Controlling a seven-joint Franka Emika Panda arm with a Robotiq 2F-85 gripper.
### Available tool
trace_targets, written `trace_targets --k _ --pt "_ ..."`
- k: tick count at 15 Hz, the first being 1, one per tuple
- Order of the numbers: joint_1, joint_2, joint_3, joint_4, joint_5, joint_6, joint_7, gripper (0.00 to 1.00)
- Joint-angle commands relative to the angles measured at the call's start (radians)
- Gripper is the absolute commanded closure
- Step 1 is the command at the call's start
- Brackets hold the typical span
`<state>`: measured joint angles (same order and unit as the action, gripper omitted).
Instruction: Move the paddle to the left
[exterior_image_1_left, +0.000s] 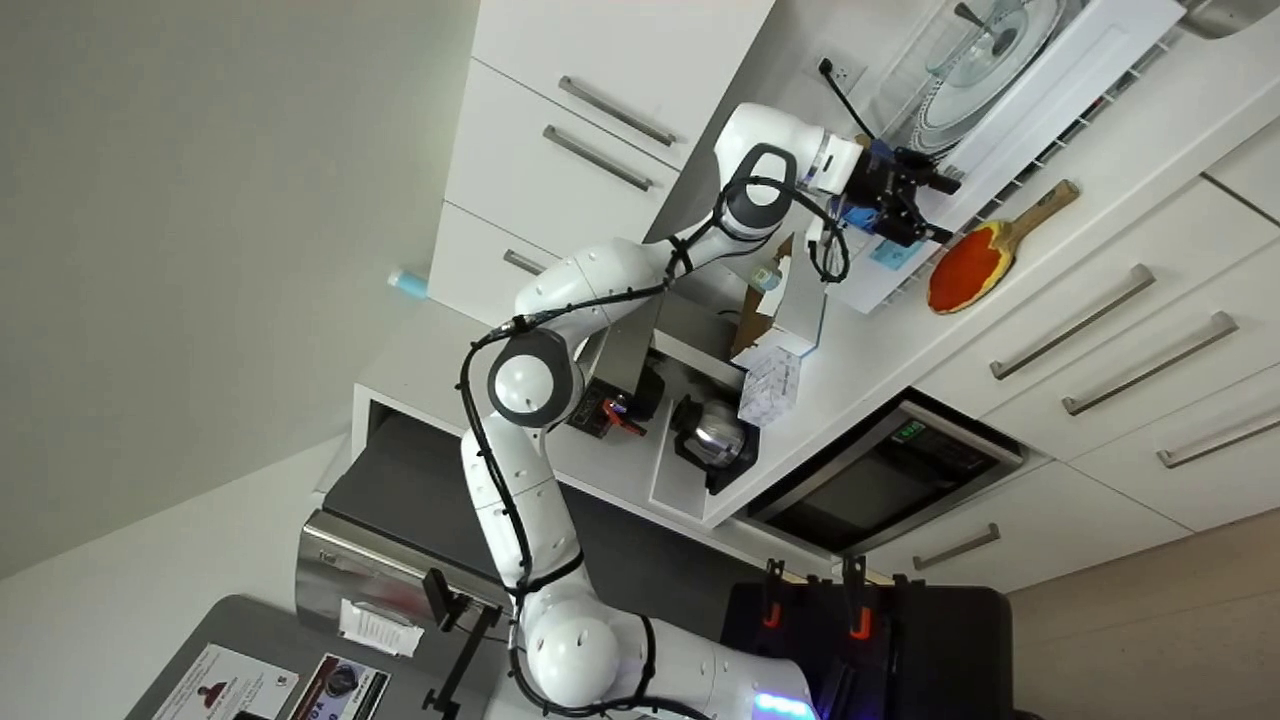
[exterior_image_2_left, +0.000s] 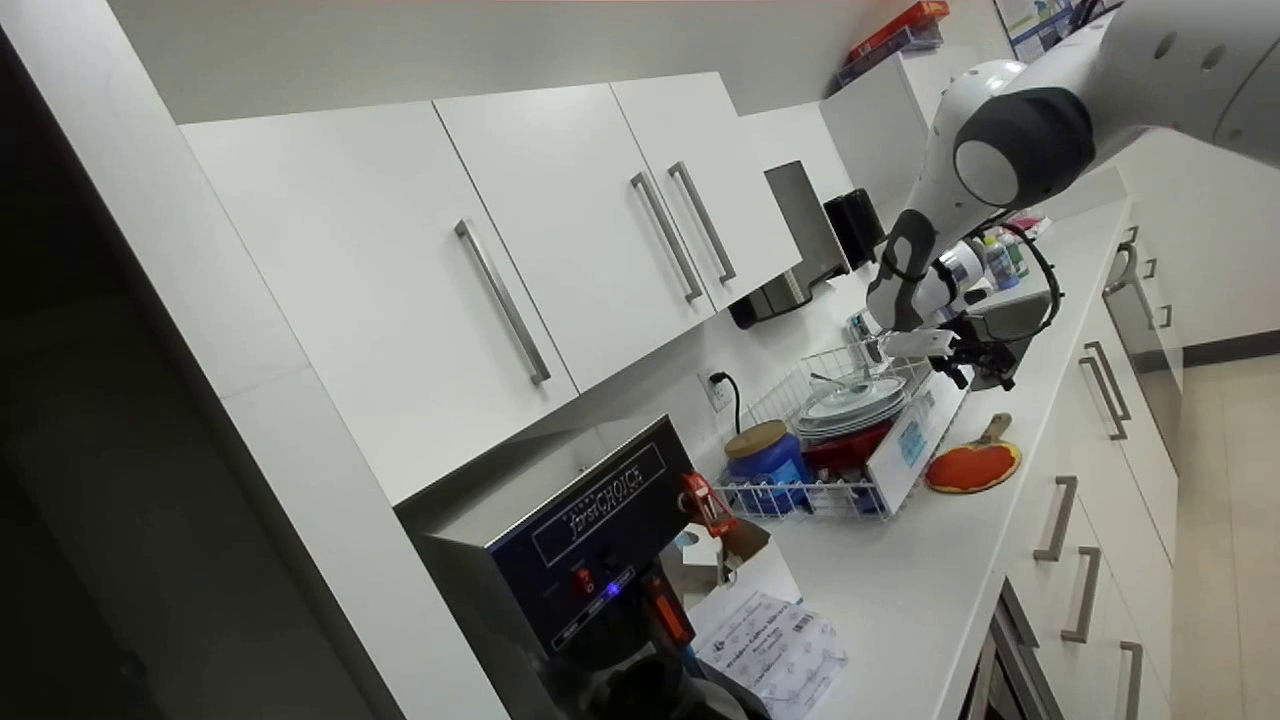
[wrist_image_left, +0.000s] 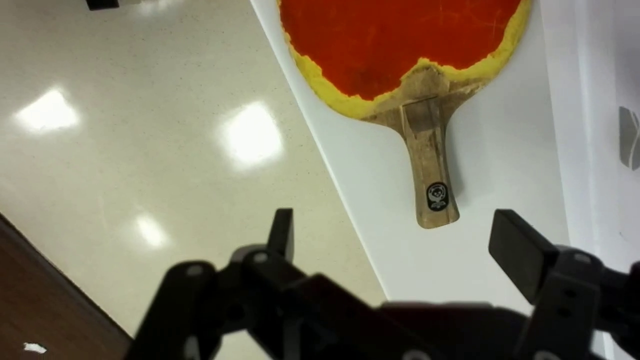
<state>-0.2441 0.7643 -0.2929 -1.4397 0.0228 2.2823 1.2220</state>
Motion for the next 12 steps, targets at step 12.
trace_targets --k 12 --pt "-0.077 0.196 0.064 0.237 0.109 -0.061 -0.246 0.00"
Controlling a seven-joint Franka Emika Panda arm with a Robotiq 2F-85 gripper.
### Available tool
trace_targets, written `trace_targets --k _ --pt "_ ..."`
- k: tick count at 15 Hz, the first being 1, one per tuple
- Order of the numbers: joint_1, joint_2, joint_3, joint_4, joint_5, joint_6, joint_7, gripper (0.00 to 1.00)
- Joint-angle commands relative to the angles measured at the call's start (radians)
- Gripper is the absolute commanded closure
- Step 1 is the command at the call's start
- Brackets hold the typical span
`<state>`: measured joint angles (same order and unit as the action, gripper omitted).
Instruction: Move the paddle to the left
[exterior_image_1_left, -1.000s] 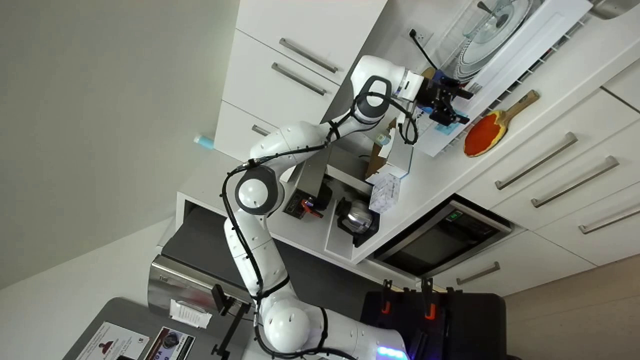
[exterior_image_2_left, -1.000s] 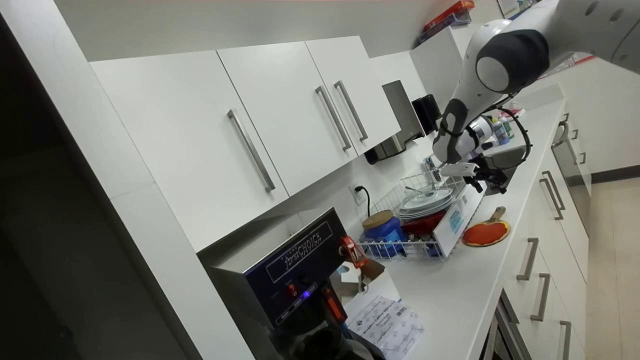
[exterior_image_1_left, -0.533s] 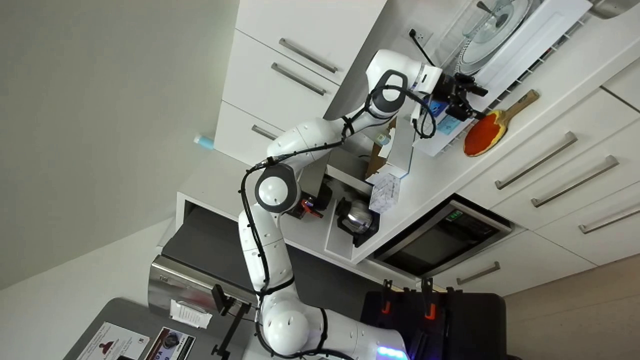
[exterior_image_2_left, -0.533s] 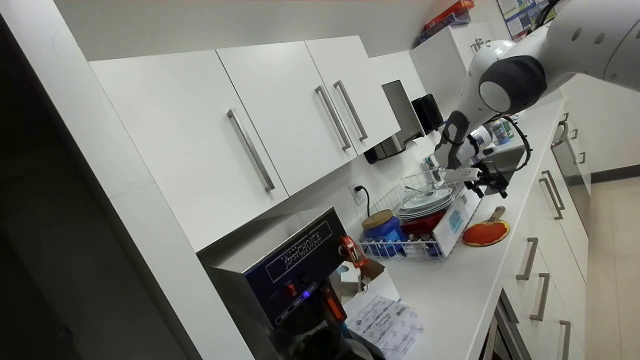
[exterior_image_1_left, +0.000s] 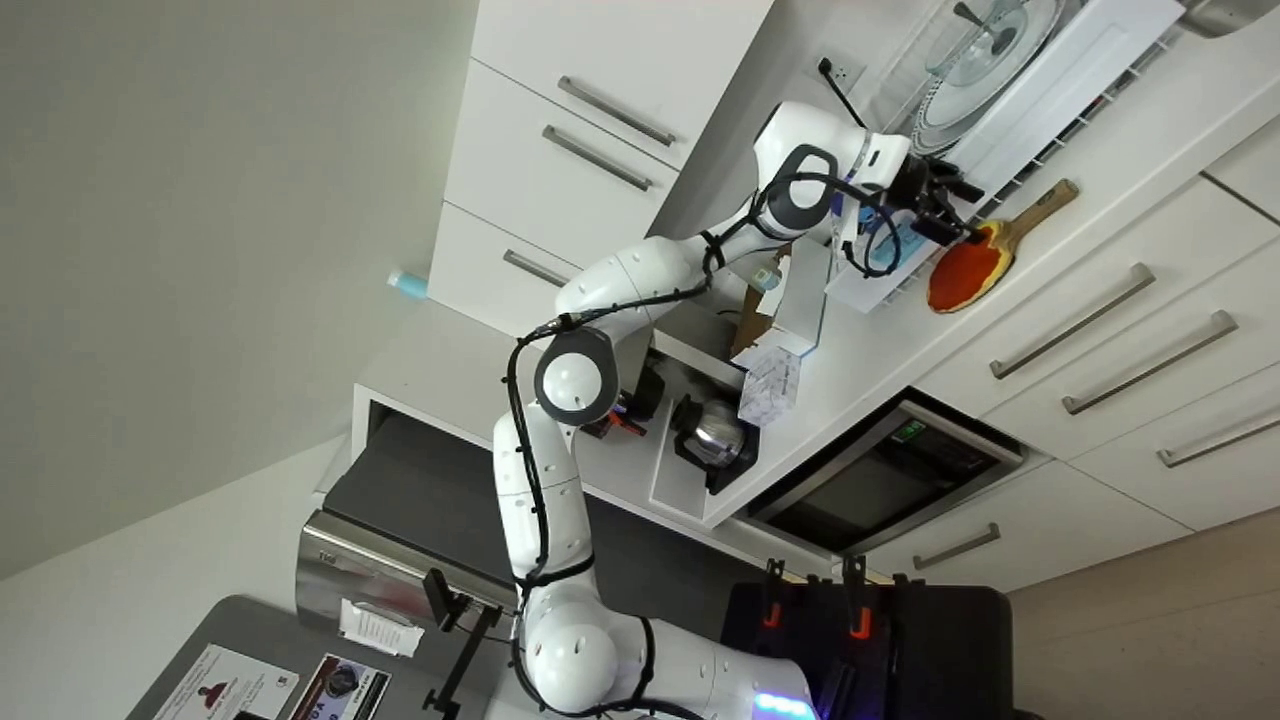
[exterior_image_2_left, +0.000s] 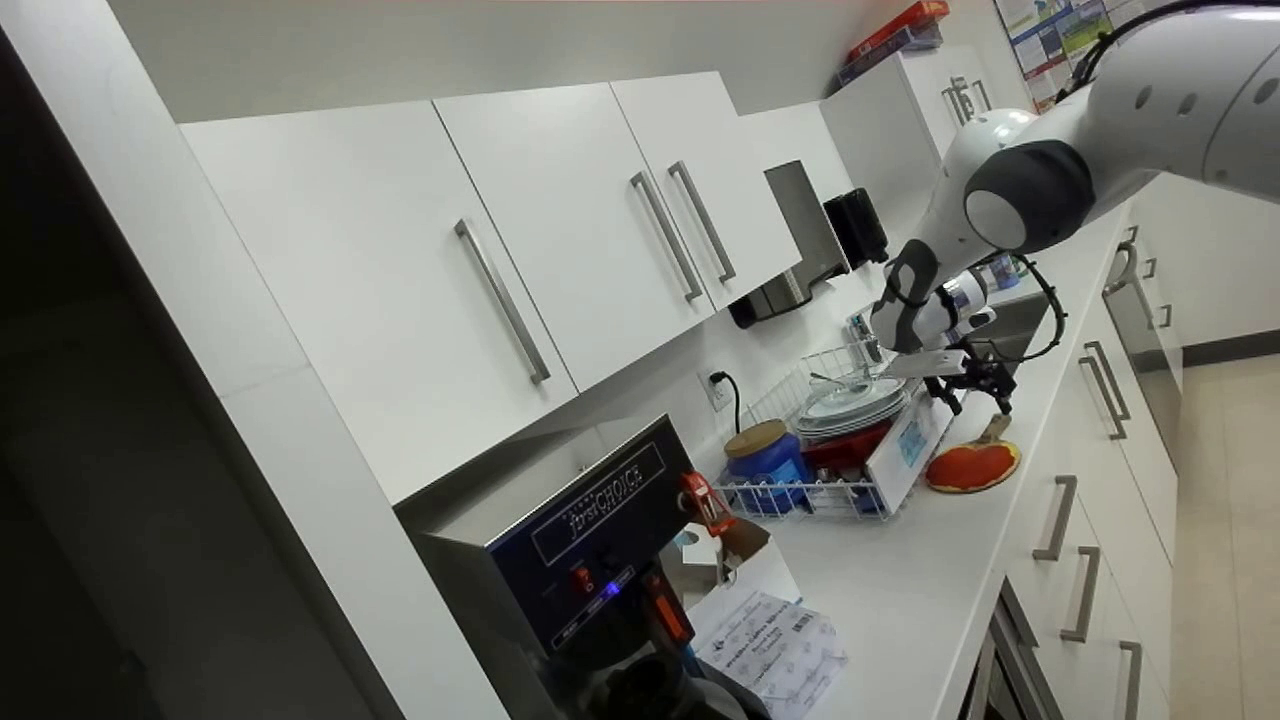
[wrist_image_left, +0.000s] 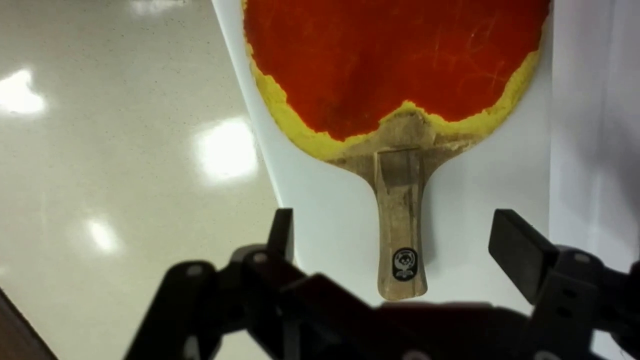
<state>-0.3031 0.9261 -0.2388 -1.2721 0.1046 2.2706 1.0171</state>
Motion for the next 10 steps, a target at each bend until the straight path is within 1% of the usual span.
trace_targets --k 1,2,3,5,6,7,10 --pt "-0.009 0.020 0.002 0.058 0.018 -0.072 -0.045 0.00" --pt "0.003 0.019 -0.012 0.025 0.014 -0.017 -0.021 0.00" --pt "-0.003 0.015 0.000 0.022 0.001 -0.023 -0.015 0.00" --pt "-0.003 0.015 0.000 0.026 0.001 -0.031 -0.015 0.00" --pt "0.001 0.033 -0.011 0.051 0.015 -0.034 -0.018 0.00" --pt "-0.010 0.051 -0.003 0.083 0.020 -0.060 -0.029 0.00" --pt "-0.020 0.105 -0.013 0.158 0.018 -0.086 -0.007 0.00"
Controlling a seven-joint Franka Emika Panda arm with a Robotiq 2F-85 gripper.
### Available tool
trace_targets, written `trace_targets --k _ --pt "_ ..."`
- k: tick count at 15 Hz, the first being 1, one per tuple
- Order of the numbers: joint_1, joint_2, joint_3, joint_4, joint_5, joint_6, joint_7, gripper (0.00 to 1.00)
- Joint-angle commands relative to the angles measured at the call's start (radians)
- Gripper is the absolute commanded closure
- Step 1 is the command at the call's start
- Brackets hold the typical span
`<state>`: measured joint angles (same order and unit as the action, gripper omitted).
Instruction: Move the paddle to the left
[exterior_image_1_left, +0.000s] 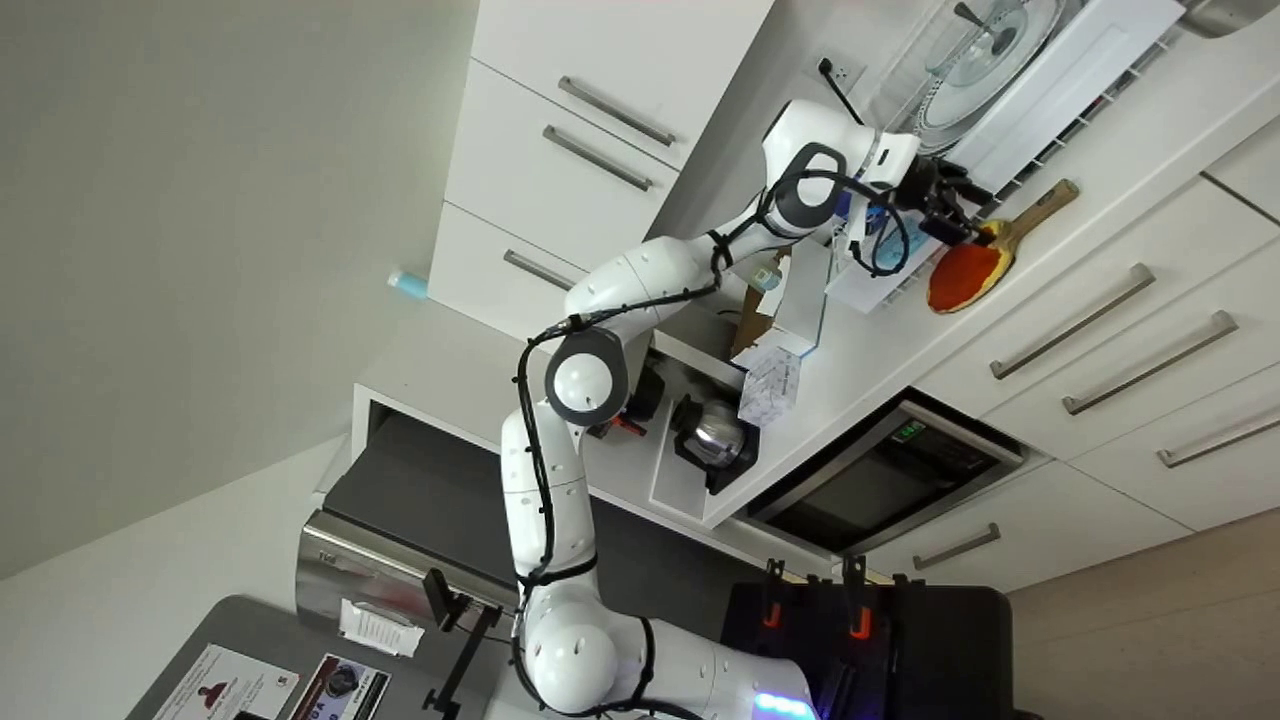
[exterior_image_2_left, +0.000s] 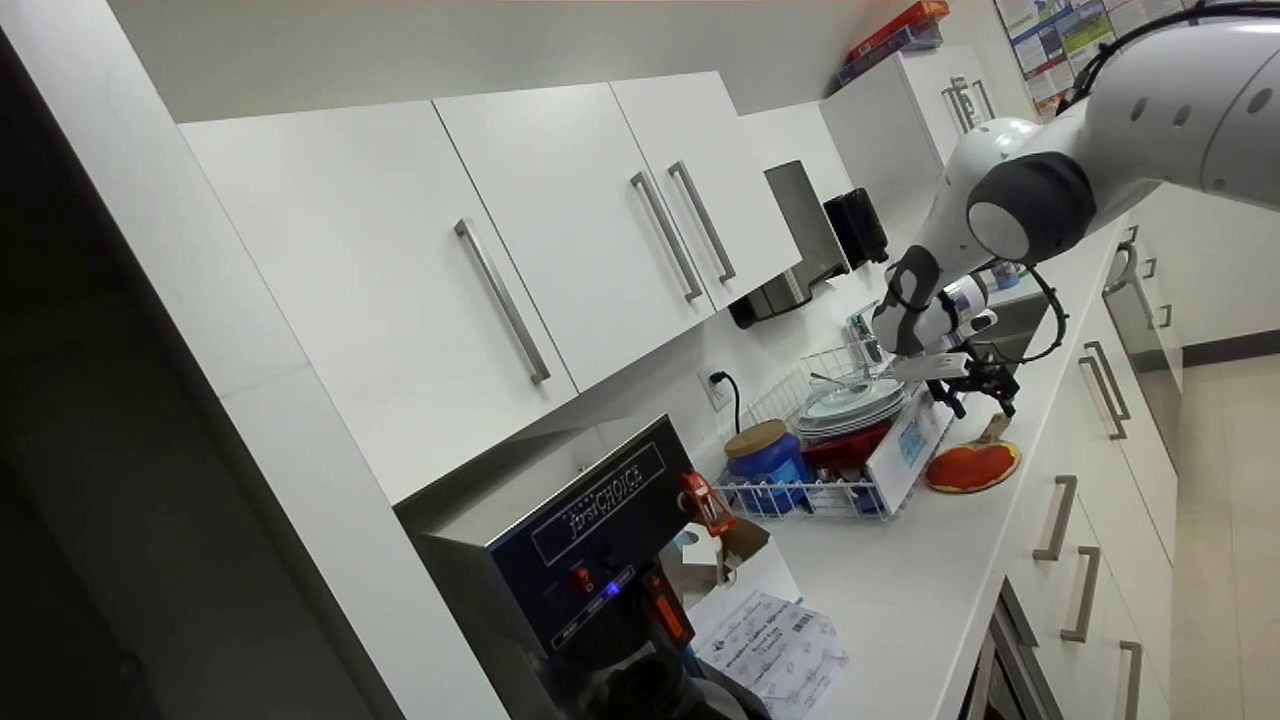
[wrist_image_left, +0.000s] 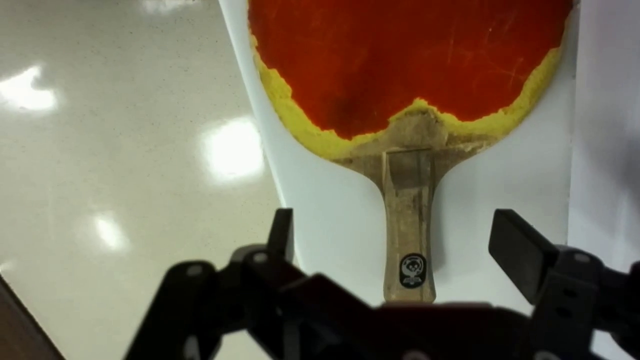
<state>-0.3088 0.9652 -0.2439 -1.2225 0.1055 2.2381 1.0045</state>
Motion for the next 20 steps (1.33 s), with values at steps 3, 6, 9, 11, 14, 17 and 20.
trace_targets --k 3,6,9,11,14,17,20 --pt "-0.027 0.127 -0.010 0.186 0.014 -0.068 0.011 0.00" --pt "-0.039 0.186 -0.006 0.266 0.011 -0.089 0.012 0.00" --pt "-0.046 0.238 -0.002 0.339 0.008 -0.118 0.015 0.00" --pt "-0.049 0.264 0.001 0.379 0.007 -0.139 0.017 0.00" --pt "-0.055 0.297 0.002 0.430 0.004 -0.161 0.021 0.28" --pt "-0.063 0.321 0.003 0.477 0.000 -0.182 0.022 0.51" --pt "-0.069 0.343 0.004 0.524 -0.005 -0.205 0.023 0.73"
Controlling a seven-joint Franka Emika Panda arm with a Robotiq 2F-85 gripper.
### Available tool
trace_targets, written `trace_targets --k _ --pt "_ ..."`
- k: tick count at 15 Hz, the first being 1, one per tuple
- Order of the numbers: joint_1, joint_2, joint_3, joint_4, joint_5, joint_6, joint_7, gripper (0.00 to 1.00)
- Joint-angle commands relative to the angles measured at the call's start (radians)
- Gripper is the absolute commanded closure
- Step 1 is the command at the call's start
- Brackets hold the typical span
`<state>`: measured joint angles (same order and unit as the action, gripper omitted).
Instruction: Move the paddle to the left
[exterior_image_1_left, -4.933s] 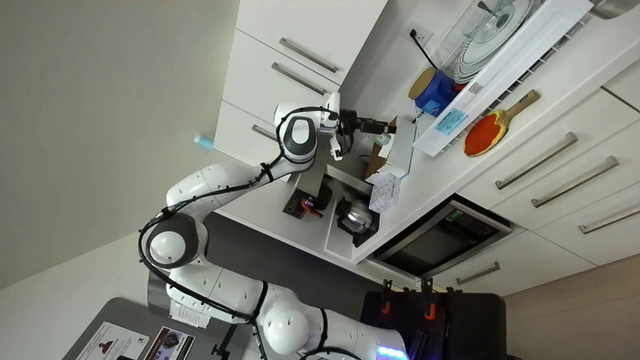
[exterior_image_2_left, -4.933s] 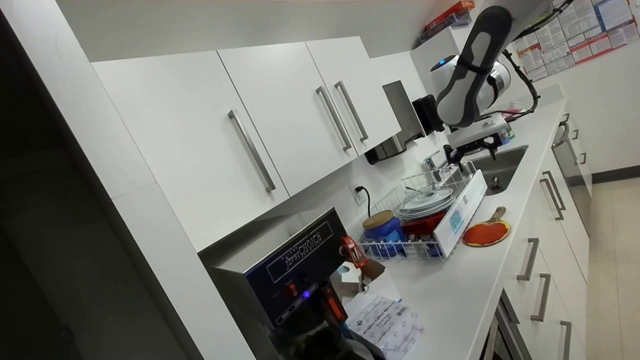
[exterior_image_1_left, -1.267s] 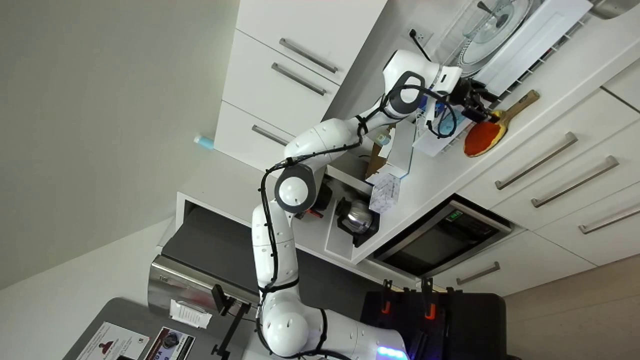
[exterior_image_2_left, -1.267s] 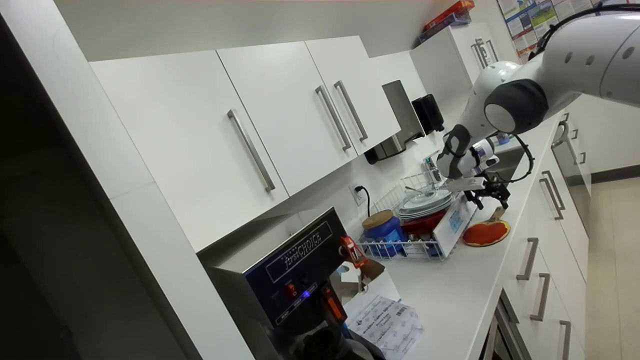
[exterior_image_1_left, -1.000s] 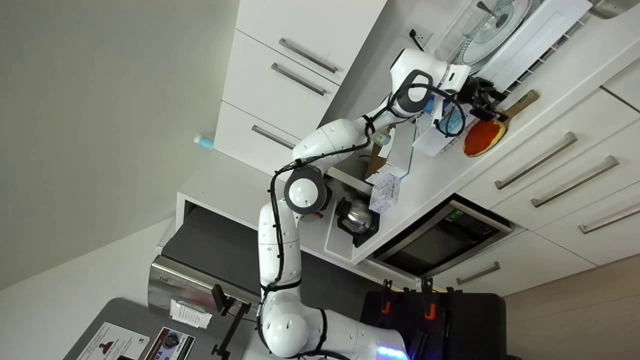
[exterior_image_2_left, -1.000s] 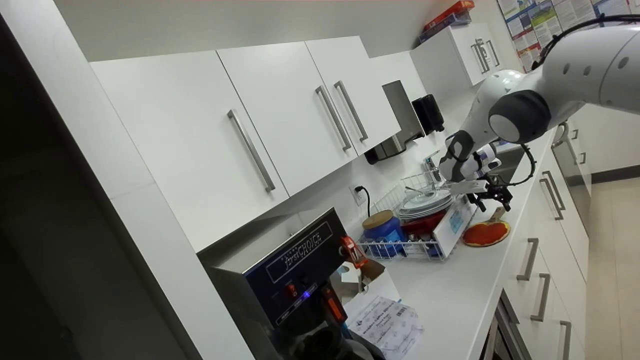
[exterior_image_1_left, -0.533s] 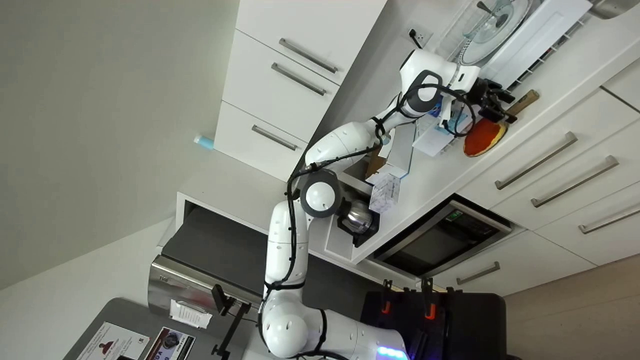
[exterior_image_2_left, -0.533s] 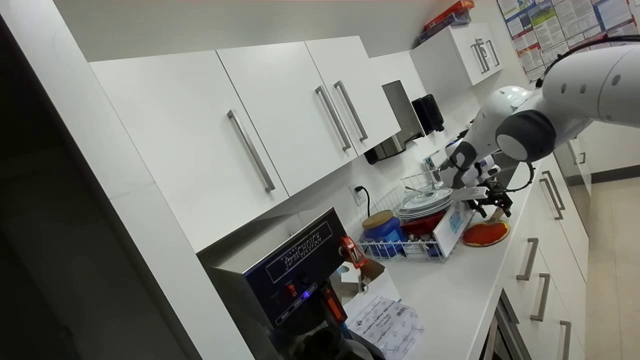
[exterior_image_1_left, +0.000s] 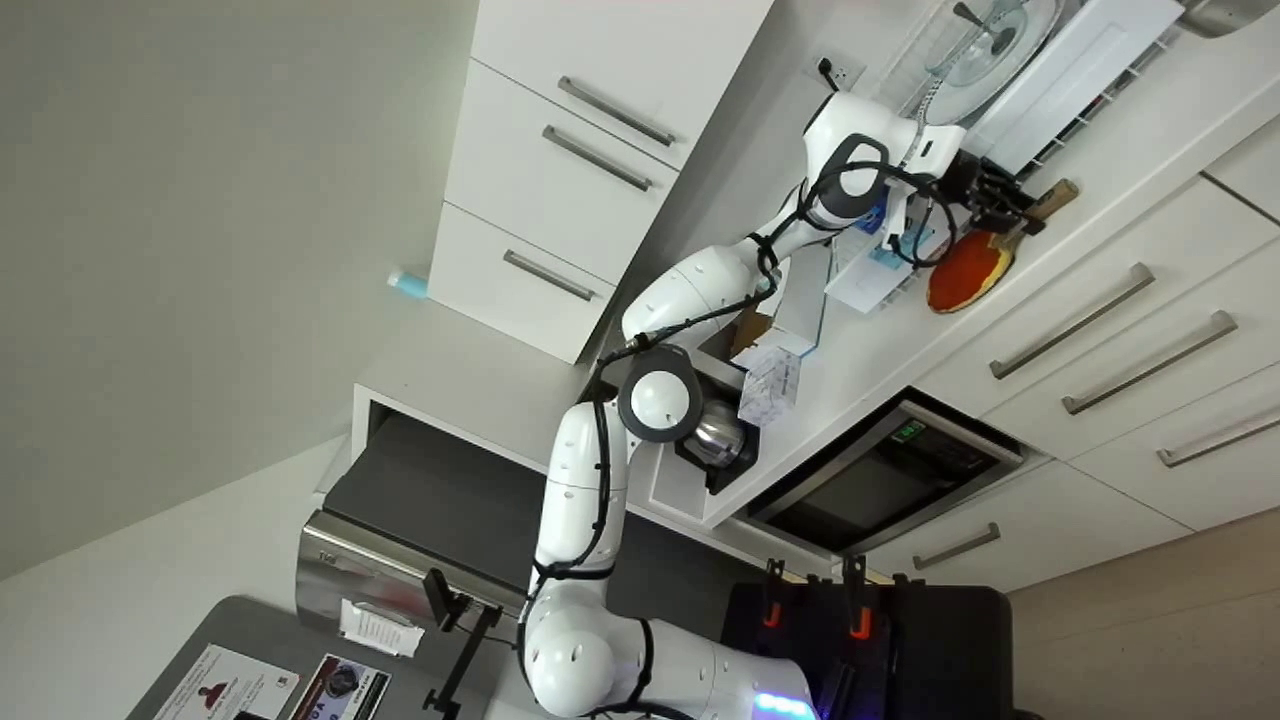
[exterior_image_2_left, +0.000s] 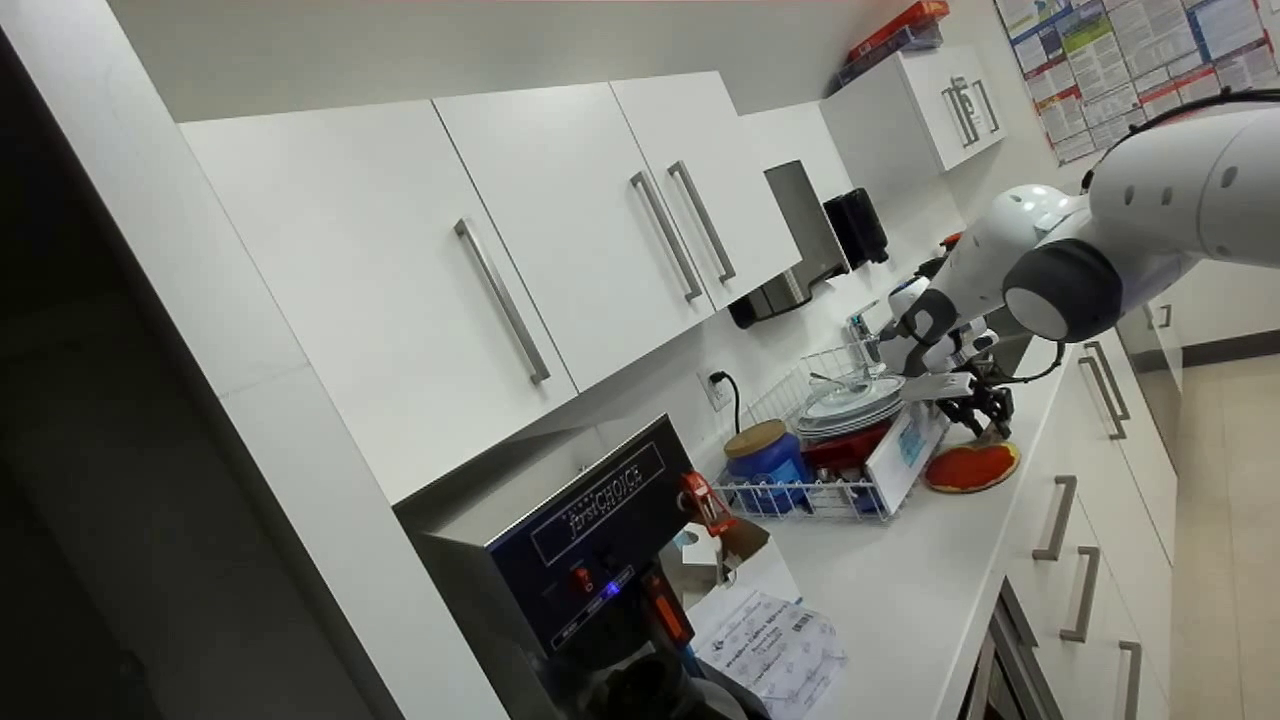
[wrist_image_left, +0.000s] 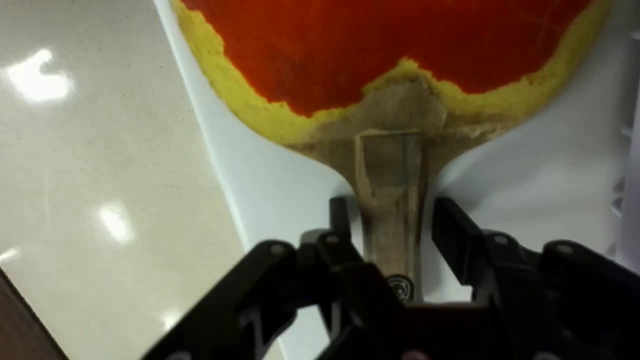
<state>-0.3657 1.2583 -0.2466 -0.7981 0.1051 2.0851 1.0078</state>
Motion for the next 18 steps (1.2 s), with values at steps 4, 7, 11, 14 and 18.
trace_targets --k 4,7,11,14,18 --pt "-0.004 0.047 -0.003 0.109 -0.007 -0.088 0.020 0.92" --pt "-0.011 0.007 0.012 0.082 0.003 -0.128 -0.010 0.93" --pt "-0.026 -0.018 0.032 0.083 0.024 -0.144 -0.041 0.92" --pt "-0.042 -0.023 0.058 0.091 0.038 -0.137 -0.081 0.92" --pt "-0.079 -0.033 0.108 0.100 0.066 -0.150 -0.139 0.92"
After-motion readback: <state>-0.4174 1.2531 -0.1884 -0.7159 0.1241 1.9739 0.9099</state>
